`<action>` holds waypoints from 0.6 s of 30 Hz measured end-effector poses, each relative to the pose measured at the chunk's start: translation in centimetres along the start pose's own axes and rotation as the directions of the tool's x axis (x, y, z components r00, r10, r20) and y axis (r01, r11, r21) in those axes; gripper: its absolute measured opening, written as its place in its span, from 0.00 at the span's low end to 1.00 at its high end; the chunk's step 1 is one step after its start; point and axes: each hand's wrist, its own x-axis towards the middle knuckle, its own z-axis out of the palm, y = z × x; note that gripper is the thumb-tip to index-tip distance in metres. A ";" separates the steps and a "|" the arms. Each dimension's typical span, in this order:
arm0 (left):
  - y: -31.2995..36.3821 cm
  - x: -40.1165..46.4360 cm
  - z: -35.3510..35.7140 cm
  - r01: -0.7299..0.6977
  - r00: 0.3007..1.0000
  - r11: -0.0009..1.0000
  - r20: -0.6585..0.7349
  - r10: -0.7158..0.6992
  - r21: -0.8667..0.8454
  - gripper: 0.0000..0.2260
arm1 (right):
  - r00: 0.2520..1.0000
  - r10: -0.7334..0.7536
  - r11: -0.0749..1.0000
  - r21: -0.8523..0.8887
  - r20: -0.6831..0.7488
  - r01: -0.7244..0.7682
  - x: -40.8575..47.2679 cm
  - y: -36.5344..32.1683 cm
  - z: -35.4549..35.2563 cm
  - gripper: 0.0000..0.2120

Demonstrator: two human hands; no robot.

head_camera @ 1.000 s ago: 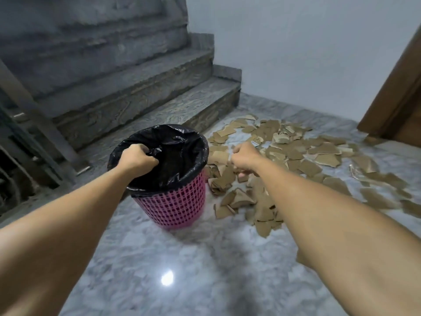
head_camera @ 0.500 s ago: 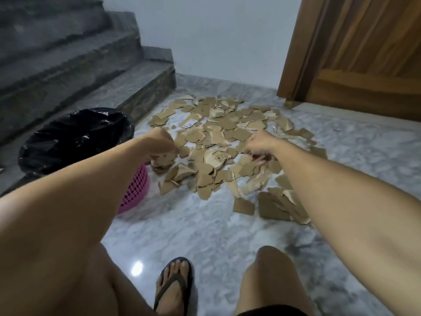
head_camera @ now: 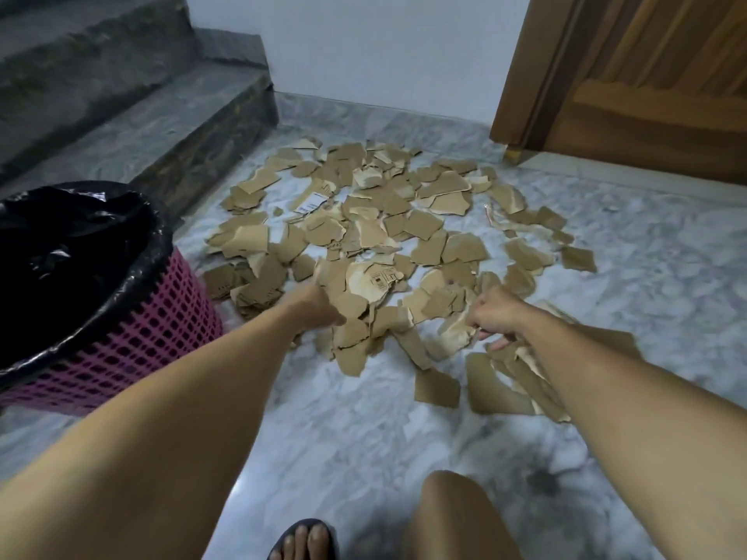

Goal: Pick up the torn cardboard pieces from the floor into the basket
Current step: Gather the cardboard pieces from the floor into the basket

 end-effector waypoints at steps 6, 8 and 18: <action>-3.1 7.5 1.3 0.120 0.992 0.989 -0.024 -0.122 -0.092 0.14 | 0.999 -0.004 1.000 -0.013 -0.036 0.003 7.7 -1.9 1.3 0.06; -4.0 9.5 1.8 0.133 0.989 0.985 -0.055 -0.140 -0.114 0.15 | 0.998 -0.003 0.999 -0.047 -0.066 -0.001 10.3 -2.4 1.2 0.15; -8.1 15.3 4.4 0.497 0.843 0.502 0.257 -0.472 -0.708 0.30 | 0.992 -0.047 0.916 -0.401 -0.117 -0.004 18.9 -4.2 1.6 0.33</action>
